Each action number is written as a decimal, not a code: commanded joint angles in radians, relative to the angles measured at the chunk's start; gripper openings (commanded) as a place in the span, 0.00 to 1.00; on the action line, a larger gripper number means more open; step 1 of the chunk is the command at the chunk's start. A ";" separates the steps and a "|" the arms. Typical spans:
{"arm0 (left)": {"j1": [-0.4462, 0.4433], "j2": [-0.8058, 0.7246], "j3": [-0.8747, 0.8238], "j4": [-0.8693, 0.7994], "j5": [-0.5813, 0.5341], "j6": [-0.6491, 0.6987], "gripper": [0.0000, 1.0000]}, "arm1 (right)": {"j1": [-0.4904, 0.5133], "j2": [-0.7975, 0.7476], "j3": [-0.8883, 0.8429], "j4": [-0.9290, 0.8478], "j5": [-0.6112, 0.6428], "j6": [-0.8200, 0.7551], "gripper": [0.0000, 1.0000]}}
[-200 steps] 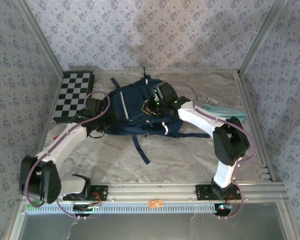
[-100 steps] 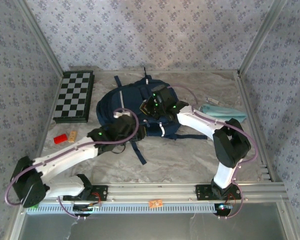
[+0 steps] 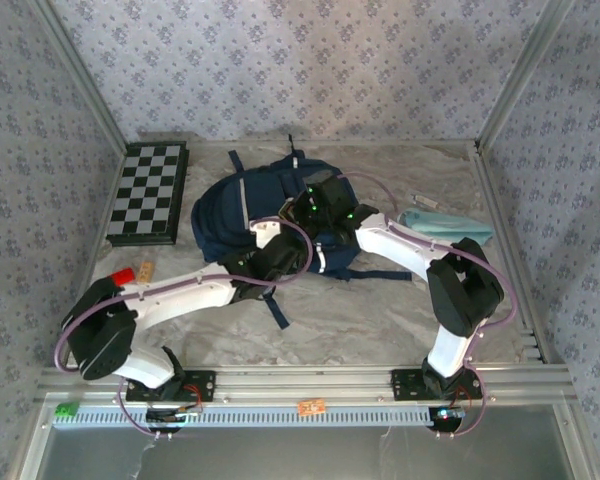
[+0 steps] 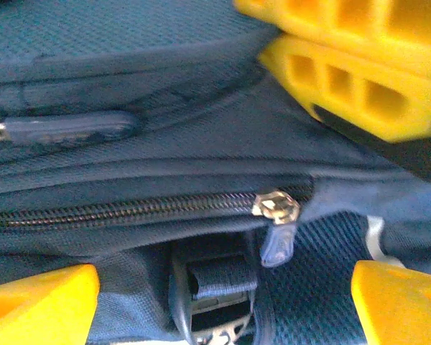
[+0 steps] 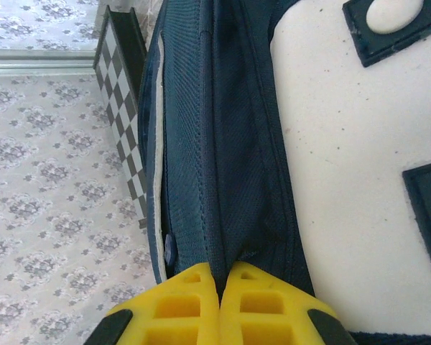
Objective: Pack the student bag
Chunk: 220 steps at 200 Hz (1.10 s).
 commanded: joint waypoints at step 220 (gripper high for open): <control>-0.005 -0.007 0.107 -0.085 -0.048 0.089 0.61 | -0.002 -0.062 0.111 0.093 -0.029 0.137 0.00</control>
